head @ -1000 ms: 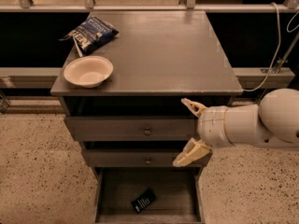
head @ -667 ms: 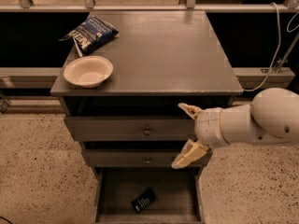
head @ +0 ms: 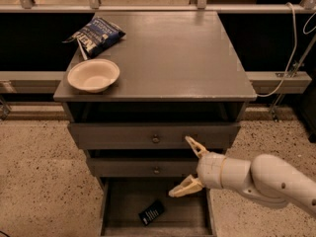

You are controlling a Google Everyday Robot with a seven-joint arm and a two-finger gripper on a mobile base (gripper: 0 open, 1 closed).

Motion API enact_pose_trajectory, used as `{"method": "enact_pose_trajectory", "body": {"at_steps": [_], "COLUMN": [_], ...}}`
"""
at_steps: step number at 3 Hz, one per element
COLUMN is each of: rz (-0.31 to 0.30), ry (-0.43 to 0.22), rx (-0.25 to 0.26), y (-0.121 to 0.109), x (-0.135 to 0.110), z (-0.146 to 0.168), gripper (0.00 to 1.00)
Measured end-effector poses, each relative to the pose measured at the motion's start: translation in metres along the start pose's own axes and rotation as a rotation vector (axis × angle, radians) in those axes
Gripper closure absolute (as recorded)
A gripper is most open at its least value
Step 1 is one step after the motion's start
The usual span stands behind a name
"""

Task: Pick rxbar blueberry from bottom drawer and place on counter

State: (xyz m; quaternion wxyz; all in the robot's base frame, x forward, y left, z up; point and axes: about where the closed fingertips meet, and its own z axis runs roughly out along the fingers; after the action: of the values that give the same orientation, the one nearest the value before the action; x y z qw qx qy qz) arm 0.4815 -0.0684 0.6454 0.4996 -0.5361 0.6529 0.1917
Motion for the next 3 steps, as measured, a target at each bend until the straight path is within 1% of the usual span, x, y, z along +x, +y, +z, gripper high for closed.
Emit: {"method": "enact_pose_trajectory", "body": {"at_steps": [1, 2, 3], "rz": [-0.005, -0.013, -0.081], "ry": [-0.034, -0.062, -0.108], "rx": [-0.006, -0.085, -0.150], "y": [0.008, 0.011, 0.021], "x": [0.021, 0.028, 0.062], "z": [0.017, 0.040, 0.071], "gripper": [0.00, 0.00, 0.00]}}
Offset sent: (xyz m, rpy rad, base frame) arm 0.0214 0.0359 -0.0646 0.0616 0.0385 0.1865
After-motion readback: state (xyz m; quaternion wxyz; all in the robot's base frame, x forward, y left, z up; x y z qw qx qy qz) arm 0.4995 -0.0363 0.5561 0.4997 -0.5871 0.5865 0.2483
